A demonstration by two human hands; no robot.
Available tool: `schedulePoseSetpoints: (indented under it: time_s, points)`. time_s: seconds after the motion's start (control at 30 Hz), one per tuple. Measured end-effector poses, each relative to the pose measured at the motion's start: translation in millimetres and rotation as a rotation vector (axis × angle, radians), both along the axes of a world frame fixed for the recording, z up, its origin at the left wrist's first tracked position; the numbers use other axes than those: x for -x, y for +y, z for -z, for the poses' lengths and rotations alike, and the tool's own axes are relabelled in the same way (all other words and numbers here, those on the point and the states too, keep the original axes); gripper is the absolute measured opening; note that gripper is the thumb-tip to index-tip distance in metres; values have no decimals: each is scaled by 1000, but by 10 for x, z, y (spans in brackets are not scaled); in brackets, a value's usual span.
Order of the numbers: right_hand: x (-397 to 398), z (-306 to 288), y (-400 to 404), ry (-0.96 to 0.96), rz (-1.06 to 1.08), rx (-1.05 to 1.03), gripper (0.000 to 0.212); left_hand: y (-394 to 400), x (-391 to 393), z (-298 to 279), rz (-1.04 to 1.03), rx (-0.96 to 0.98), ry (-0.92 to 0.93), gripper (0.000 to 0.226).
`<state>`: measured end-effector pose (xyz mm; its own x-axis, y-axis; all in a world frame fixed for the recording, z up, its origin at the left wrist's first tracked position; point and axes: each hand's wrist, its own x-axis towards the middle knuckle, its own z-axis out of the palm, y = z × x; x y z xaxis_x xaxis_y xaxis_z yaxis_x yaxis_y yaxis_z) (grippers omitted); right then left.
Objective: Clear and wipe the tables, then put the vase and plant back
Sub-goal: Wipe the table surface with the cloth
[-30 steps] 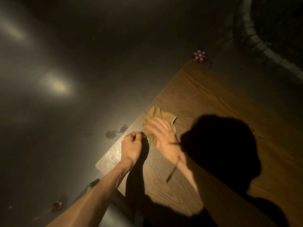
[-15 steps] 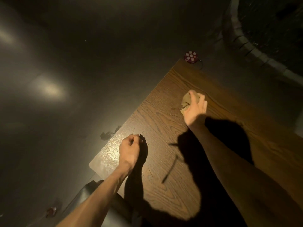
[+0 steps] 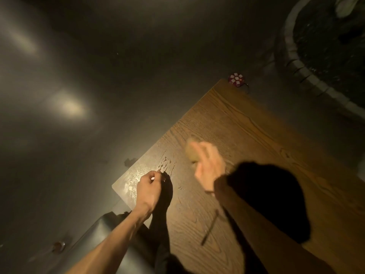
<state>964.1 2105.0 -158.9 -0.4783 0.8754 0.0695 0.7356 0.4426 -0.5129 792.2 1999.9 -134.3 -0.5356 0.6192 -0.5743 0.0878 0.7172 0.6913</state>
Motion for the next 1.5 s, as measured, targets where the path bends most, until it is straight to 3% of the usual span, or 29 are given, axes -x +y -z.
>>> schedulePoseSetpoints:
  time_s: [0.07,0.13,0.23,0.47,0.53,0.83,0.93,1.03,1.1,1.13,1.2,1.23,1.3,1.5]
  points:
    - [-195,-39,329,-28,265,-56,82,-66,-3,10,-5,-14,6,34]
    - [-367,8,598,-123,441,74,80,-174,-18,36,-22,-19,20,34]
    - [-378,156,668,-100,524,256,74,-364,-50,81,-40,-5,13,33]
    - [634,160,-59,17,-46,333,64,-954,27,139,-123,34,31,34]
    - [779,195,-395,-34,-243,330,55,-1108,73,120,-155,44,35,33]
    - [425,92,-1301,-131,-717,371,25,-1449,112,50,-145,94,8,34]
    - [426,-42,-1160,-65,-531,535,24,-1495,63,11,10,177,-90,32]
    - [446,-154,-963,279,-164,816,31,-1537,39,-36,110,208,-50,32]
    - [452,-163,-950,362,-62,931,34,-1585,21,-47,142,225,-67,32]
    - [438,-136,-983,231,-99,873,40,-1605,22,-43,166,247,-78,31]
    - [369,-30,-1118,-205,-230,521,59,-1643,-10,-14,222,292,-72,28]
    - [337,18,-1221,-301,-280,327,66,-1657,-45,2,251,307,-61,27]
    - [328,86,-1445,-275,-335,156,69,-1685,-105,20,319,323,-31,27]
    - [185,160,-1768,-182,-478,77,63,-1688,-208,30,477,370,11,24]
